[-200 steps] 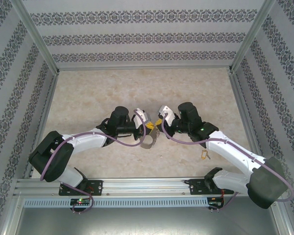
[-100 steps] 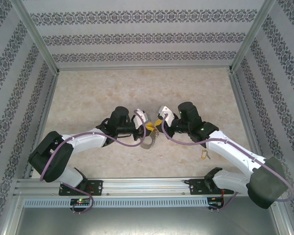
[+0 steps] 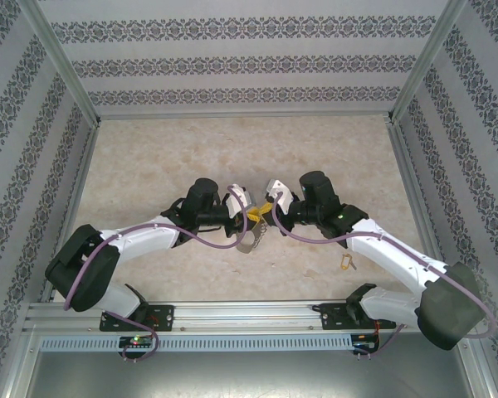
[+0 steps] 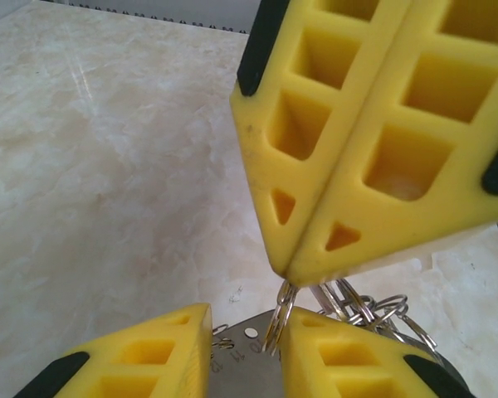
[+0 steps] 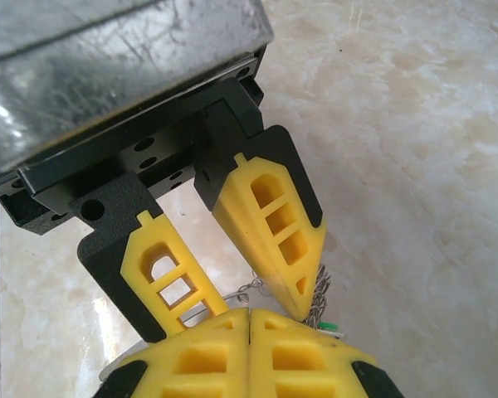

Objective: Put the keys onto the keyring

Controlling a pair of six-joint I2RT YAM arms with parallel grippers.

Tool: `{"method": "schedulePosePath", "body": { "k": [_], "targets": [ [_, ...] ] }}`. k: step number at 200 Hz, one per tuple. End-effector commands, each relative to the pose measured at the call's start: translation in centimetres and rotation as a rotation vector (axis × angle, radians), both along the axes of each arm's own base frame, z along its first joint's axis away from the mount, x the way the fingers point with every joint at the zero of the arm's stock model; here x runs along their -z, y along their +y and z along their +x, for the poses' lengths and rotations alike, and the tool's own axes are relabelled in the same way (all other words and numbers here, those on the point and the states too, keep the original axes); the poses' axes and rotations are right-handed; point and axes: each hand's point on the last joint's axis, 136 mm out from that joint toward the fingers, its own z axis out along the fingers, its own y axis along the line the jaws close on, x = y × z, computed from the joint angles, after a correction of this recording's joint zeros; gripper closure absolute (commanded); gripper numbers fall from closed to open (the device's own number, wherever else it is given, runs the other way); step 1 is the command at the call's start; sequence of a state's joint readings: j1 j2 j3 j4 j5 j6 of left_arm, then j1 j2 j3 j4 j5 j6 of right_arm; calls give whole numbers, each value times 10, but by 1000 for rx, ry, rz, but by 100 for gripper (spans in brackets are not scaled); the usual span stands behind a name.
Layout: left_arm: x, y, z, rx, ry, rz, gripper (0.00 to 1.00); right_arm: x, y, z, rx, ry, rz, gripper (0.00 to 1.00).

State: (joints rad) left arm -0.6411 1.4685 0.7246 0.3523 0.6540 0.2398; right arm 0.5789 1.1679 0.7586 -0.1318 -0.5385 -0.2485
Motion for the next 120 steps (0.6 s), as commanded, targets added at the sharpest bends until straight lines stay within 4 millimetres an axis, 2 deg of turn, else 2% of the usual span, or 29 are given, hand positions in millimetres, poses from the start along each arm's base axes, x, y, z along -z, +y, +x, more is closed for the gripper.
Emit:
{"method": "schedulePosePath", "body": {
  "k": [1,36,94,120],
  "targets": [
    [-17,-3,-2,33,-47,-10,75,-16,8,-2,-51,-30,30,100],
    [-17,-4,-2,49,-49,9,83,-17,10,-2,-58,-27,33,100],
    [-18,-7,-1,61,-42,6,82,-16,12,-4,-67,-12,37,100],
    [-22,-8,-1,60,-41,0,98,-12,11,-5,-65,3,30,100]
  ]
}}
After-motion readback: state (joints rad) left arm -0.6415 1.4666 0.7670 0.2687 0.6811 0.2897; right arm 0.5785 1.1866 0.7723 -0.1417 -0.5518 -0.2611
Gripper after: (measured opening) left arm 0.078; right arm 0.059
